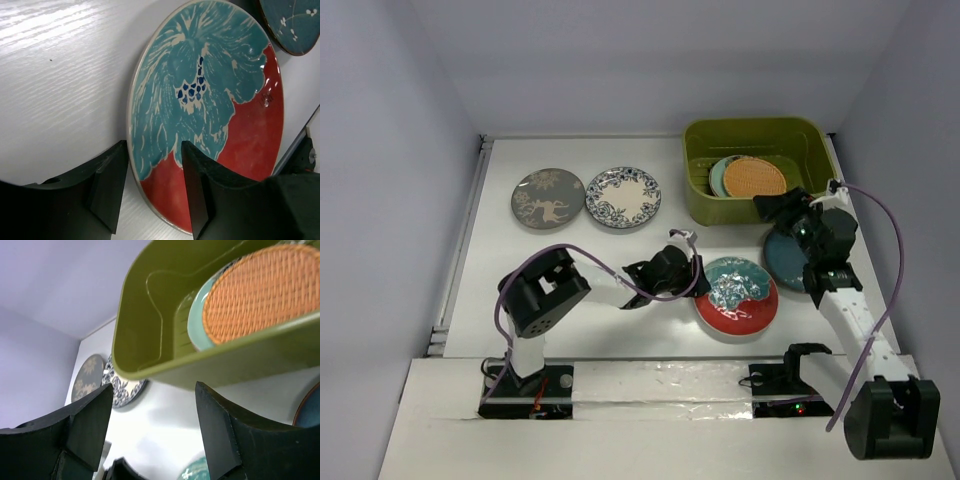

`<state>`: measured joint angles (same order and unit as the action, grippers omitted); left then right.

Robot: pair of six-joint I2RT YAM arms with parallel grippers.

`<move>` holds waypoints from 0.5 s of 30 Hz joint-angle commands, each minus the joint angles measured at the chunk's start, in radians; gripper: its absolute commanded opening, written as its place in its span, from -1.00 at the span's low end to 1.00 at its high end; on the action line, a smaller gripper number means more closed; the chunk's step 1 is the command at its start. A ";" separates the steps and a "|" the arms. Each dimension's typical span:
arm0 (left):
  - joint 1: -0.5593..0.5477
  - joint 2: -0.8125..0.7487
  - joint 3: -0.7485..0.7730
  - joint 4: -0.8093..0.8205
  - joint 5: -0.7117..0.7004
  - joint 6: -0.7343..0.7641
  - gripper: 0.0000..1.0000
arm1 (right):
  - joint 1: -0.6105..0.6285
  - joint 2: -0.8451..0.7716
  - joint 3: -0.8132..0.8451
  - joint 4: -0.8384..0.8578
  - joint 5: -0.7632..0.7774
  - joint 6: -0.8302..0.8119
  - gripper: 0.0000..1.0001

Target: Place the plates into the plastic bin on the countertop

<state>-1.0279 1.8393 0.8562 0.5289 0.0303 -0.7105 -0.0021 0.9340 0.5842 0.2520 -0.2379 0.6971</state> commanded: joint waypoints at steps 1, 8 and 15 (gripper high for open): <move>-0.006 0.017 0.020 0.082 0.040 -0.018 -0.14 | 0.011 -0.078 -0.027 0.057 -0.051 0.001 0.44; 0.006 0.046 -0.051 0.169 0.022 -0.081 -1.00 | 0.011 -0.184 -0.073 0.004 -0.058 -0.004 0.43; 0.100 -0.243 -0.259 0.209 0.005 -0.104 -1.00 | 0.054 -0.261 -0.165 -0.042 -0.126 -0.021 -0.99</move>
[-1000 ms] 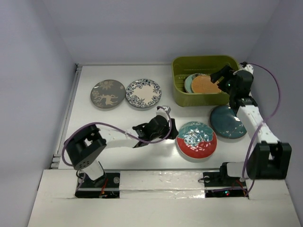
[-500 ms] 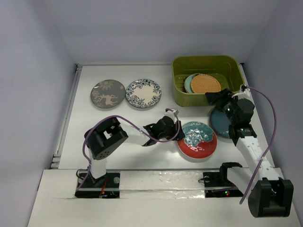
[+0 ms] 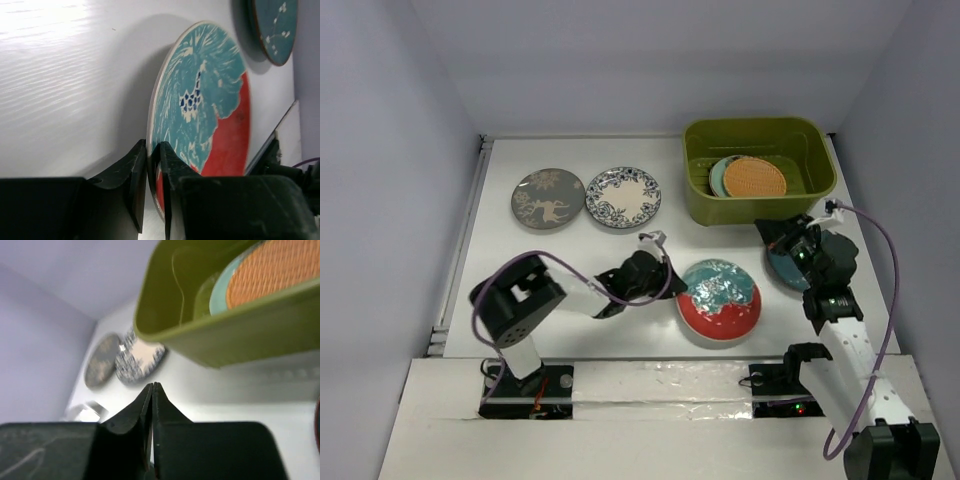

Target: Place the plates into the plastic bin on the countertop

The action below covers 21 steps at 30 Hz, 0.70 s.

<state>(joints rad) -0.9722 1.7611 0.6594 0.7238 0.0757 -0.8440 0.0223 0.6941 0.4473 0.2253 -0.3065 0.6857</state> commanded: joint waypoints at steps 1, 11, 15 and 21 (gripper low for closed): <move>0.056 -0.210 -0.085 0.009 -0.034 0.023 -1.00 | 0.047 -0.022 -0.038 -0.015 -0.066 -0.011 -1.00; 0.225 -0.766 -0.293 -0.093 0.033 -0.058 -1.00 | 0.242 0.016 -0.177 0.031 0.059 0.005 0.59; 0.274 -0.867 -0.290 -0.133 0.065 -0.070 -1.00 | 0.267 0.096 -0.205 0.117 -0.017 0.008 0.74; 0.332 -0.977 -0.276 -0.107 0.133 -0.098 -1.00 | 0.306 0.198 -0.240 0.250 -0.124 0.003 0.80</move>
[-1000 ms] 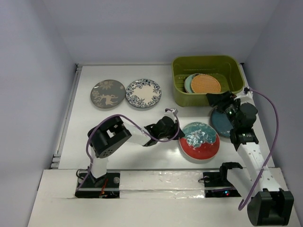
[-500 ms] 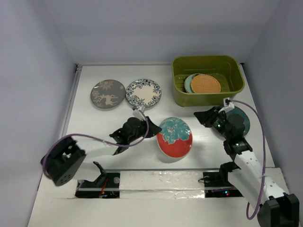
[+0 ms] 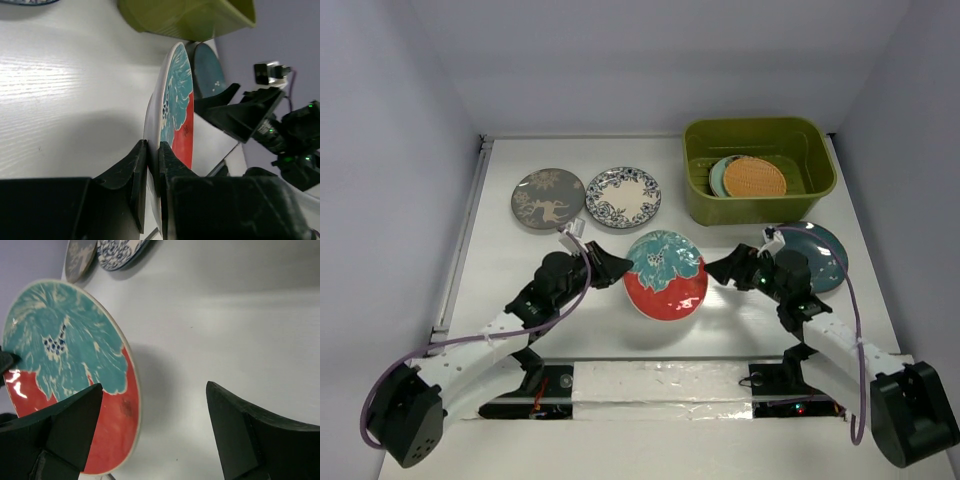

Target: Place the plates into the plastic bin on the countertop

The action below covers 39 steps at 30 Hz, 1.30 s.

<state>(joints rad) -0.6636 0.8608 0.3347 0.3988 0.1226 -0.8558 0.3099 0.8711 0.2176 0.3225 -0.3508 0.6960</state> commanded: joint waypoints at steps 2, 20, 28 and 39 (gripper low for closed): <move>0.036 -0.077 0.062 0.236 0.124 -0.097 -1.00 | 0.018 0.034 -0.015 0.213 -0.143 0.006 0.80; 0.045 -0.080 0.124 0.266 0.217 -0.092 -0.97 | 0.041 0.051 0.031 0.388 -0.274 0.128 -1.00; 0.045 -0.233 0.132 -0.043 0.034 0.070 0.02 | 0.016 -0.123 0.384 0.005 0.005 0.042 -1.00; 0.045 -0.474 -0.023 -0.218 -0.020 0.080 0.02 | -0.322 0.362 0.971 -0.175 0.129 -0.007 -1.00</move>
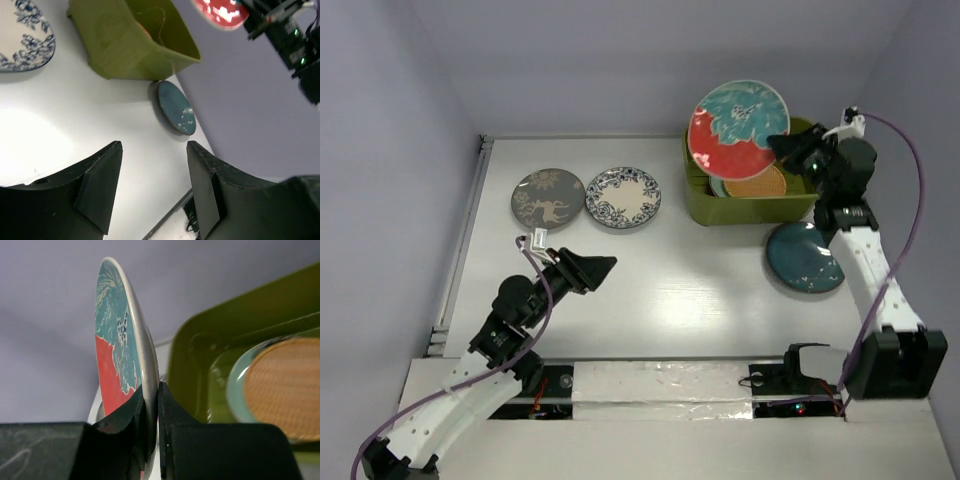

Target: Place the plates into the plastic bin on the countertop

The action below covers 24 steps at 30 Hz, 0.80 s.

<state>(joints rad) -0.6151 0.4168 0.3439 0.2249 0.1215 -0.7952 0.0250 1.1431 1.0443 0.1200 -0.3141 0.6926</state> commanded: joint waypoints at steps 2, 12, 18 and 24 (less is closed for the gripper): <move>-0.003 -0.055 -0.055 -0.055 -0.026 0.021 0.01 | -0.052 0.156 0.213 -0.025 0.119 -0.034 -1.00; -0.012 0.007 -0.111 0.042 0.017 0.051 -0.01 | -0.100 0.501 0.497 -0.240 0.174 -0.110 -1.00; -0.023 0.057 -0.131 0.085 0.035 0.070 -0.02 | -0.100 0.638 0.543 -0.284 0.170 -0.114 -1.00; -0.072 0.145 -0.132 0.136 0.012 0.088 -0.03 | -0.100 0.669 0.513 -0.318 0.265 -0.116 -0.89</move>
<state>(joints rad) -0.6575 0.5266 0.2195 0.2676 0.1322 -0.7380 -0.0734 1.8336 1.4994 -0.2699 -0.1070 0.5827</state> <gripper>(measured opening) 0.490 0.142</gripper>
